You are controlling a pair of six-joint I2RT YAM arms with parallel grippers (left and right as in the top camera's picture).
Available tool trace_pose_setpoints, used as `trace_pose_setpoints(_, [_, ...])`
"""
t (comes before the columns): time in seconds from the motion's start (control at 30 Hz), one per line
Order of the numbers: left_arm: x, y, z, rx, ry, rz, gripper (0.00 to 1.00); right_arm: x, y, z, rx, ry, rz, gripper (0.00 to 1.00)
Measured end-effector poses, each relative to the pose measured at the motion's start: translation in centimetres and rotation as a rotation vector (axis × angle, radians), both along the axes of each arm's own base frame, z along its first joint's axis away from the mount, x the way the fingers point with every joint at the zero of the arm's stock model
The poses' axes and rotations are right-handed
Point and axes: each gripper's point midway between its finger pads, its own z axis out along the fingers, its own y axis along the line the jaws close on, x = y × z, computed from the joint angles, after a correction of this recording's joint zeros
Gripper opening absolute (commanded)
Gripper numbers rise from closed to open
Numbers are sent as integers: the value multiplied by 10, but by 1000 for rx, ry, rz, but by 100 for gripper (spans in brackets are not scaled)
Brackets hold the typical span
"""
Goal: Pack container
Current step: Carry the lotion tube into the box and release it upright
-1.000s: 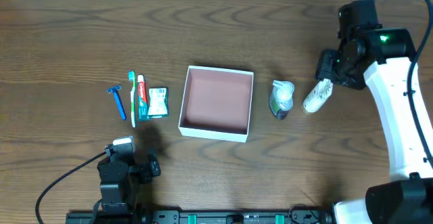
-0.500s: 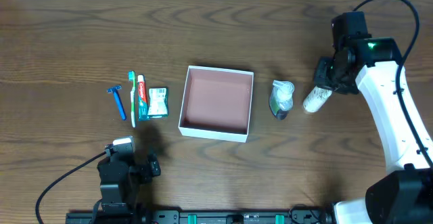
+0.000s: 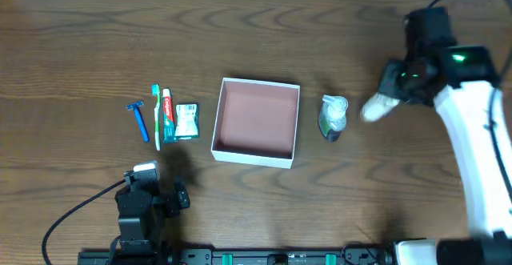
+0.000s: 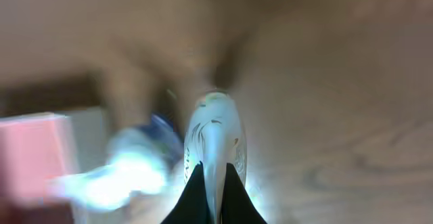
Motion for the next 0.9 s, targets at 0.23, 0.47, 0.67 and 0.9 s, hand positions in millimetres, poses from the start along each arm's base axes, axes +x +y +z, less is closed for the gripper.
trace_pose_setpoints(0.23, [0,0,0,0,0,0,98,-39,56,170,105,-519,203,1])
trace_pose_setpoints(0.47, [0,0,0,0,0,0,98,-49,124,180,185,-550,403,1])
trace_pose_setpoints(0.67, [0,0,0,0,0,0,98,3,198,83,170,-287,473,1])
trace_pose_setpoints(0.9, [0,0,0,0,0,0,98,25,227,-13,137,-48,459,1])
